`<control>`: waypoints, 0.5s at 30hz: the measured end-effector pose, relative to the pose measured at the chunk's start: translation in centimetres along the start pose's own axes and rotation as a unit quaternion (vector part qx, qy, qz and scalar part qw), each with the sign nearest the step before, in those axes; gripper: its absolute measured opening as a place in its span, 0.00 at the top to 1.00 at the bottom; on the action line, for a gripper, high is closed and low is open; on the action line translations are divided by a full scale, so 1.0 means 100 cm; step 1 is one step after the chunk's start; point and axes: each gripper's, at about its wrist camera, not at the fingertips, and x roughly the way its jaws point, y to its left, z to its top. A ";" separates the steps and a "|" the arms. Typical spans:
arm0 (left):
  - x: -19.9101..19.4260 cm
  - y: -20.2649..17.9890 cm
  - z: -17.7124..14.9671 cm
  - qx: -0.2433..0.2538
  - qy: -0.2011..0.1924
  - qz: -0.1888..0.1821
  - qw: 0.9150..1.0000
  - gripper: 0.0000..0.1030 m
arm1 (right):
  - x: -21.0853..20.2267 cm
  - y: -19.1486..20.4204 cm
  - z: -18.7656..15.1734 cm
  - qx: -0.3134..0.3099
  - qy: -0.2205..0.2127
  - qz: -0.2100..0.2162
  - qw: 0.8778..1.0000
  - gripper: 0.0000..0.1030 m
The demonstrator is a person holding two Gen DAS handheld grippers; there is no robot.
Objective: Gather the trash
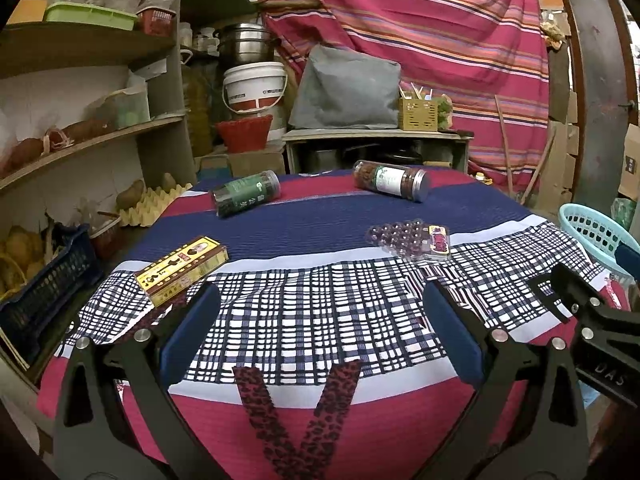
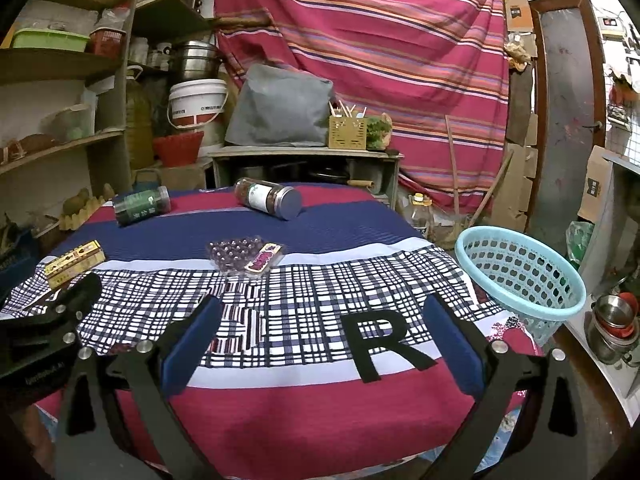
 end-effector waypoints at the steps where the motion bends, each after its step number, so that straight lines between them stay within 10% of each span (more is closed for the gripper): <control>1: 0.000 0.000 0.000 -0.001 0.001 0.000 1.000 0.05 | 0.000 0.000 0.000 0.001 0.000 0.000 1.000 0.04; 15: 0.001 0.002 -0.001 -0.003 0.003 -0.003 1.000 0.05 | 0.002 0.007 -0.002 -0.011 0.001 -0.007 1.000 0.04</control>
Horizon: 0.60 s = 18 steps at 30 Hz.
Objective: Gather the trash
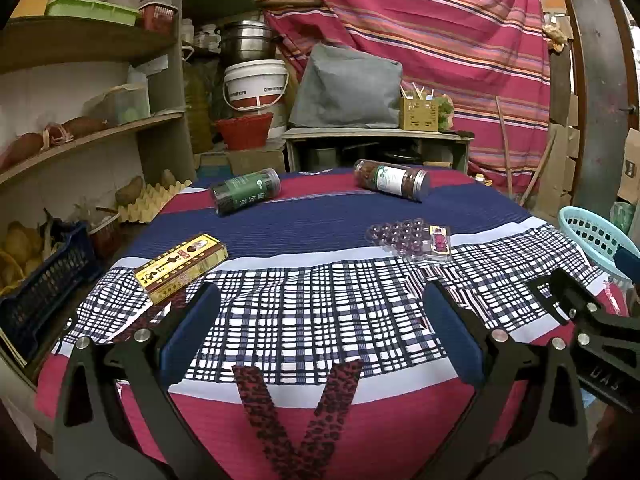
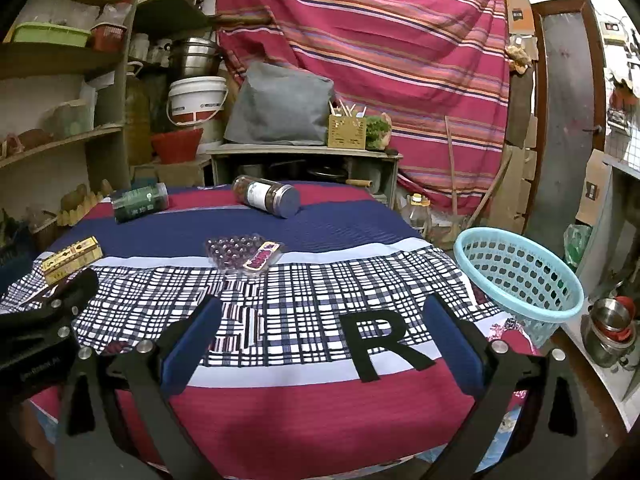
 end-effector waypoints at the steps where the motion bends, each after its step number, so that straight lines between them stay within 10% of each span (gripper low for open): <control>1: 0.000 0.000 0.000 0.000 0.000 0.000 1.000 0.05 | 0.000 0.001 0.000 -0.001 0.000 -0.001 1.000 0.04; 18: 0.000 0.000 0.000 -0.001 0.000 0.000 1.000 0.05 | 0.000 0.002 0.000 -0.003 0.002 -0.002 1.000 0.04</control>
